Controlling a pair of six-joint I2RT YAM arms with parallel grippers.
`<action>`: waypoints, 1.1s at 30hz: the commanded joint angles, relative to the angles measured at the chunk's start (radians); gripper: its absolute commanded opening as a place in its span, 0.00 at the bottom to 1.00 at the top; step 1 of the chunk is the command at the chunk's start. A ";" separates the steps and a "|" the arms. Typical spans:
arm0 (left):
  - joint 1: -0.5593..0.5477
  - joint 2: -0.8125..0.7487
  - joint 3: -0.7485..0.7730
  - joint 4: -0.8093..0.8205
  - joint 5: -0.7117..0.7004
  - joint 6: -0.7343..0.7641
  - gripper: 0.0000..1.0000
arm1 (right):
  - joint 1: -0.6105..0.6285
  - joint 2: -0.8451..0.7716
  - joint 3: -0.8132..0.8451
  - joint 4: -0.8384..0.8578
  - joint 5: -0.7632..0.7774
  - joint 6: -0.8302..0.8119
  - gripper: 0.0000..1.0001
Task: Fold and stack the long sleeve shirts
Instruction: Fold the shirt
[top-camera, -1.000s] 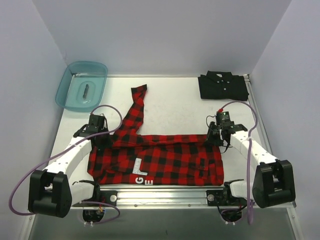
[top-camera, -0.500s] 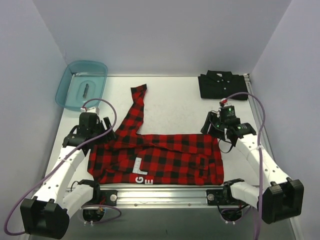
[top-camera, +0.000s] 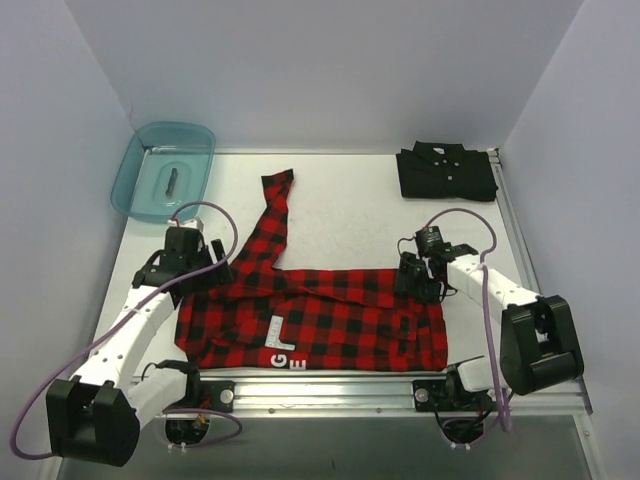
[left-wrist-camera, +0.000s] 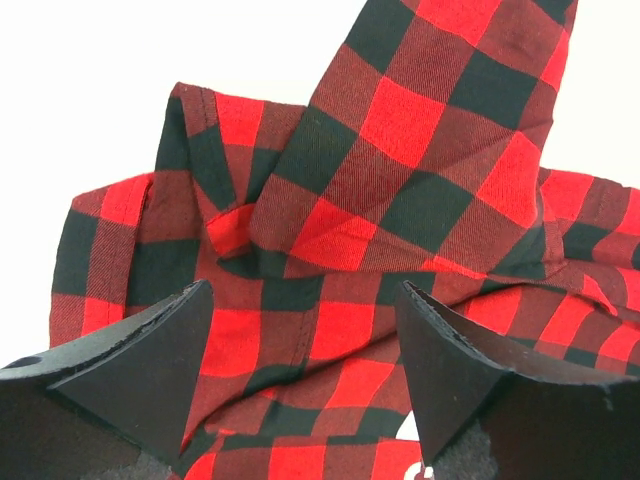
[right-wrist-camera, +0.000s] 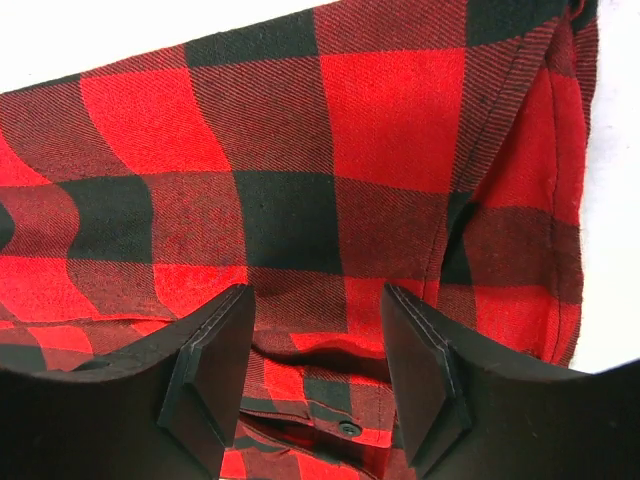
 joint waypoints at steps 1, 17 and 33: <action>0.006 0.058 0.063 0.071 0.011 0.010 0.83 | 0.016 -0.007 0.025 -0.024 -0.013 -0.020 0.53; -0.068 0.803 0.644 0.299 0.032 0.120 0.84 | 0.208 -0.288 0.066 -0.095 0.052 -0.054 0.77; -0.094 1.169 0.916 0.387 0.164 0.226 0.53 | 0.286 -0.399 0.011 -0.096 0.081 -0.046 0.79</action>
